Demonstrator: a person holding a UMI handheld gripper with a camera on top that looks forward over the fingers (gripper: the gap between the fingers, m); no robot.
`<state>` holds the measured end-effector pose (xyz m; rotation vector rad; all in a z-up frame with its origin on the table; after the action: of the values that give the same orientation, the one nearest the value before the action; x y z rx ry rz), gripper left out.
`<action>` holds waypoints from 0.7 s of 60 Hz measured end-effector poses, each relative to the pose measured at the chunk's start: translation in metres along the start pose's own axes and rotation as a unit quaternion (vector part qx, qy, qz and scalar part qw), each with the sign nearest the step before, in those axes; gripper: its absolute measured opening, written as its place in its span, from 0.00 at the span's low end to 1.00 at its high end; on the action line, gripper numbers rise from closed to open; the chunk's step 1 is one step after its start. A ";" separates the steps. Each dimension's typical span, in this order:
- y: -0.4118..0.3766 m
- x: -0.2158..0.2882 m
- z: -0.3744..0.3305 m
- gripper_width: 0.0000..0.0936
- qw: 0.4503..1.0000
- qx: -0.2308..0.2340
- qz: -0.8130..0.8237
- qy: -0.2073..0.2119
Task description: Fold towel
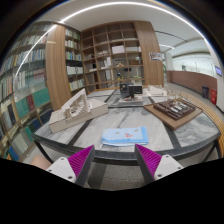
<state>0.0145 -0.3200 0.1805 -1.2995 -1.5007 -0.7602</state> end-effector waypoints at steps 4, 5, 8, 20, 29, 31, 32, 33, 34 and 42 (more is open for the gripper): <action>-0.013 0.000 0.017 0.89 1.000 0.015 -0.012 0.000; -0.016 0.000 0.022 0.89 1.000 0.018 -0.016 -0.001; -0.028 0.001 0.041 0.89 0.999 0.022 -0.026 -0.007; -0.056 -0.008 0.123 0.89 0.997 0.038 -0.063 -0.034; -0.056 -0.027 0.202 0.86 0.994 0.014 -0.078 -0.074; -0.052 -0.031 0.219 0.85 0.994 0.007 -0.079 -0.080; -0.052 -0.033 0.227 0.84 0.993 0.004 -0.080 -0.083; -0.051 -0.035 0.235 0.84 0.993 0.001 -0.081 -0.088; -0.051 -0.037 0.241 0.84 0.992 -0.001 -0.083 -0.091; -0.052 -0.054 0.283 0.67 0.989 -0.008 -0.095 -0.111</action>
<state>-0.1133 -0.0954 0.0427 -1.2984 -1.8216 -0.7686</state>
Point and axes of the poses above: the point between the fingertips, and its own axes, seen from behind it with the camera up: y to the right, x up, z forward, the way the camera looks, the point moved 6 cm from there along -z, backward, against the way the camera looks, and after that the axes turned 4 degrees about y, right-handed, at the moved point
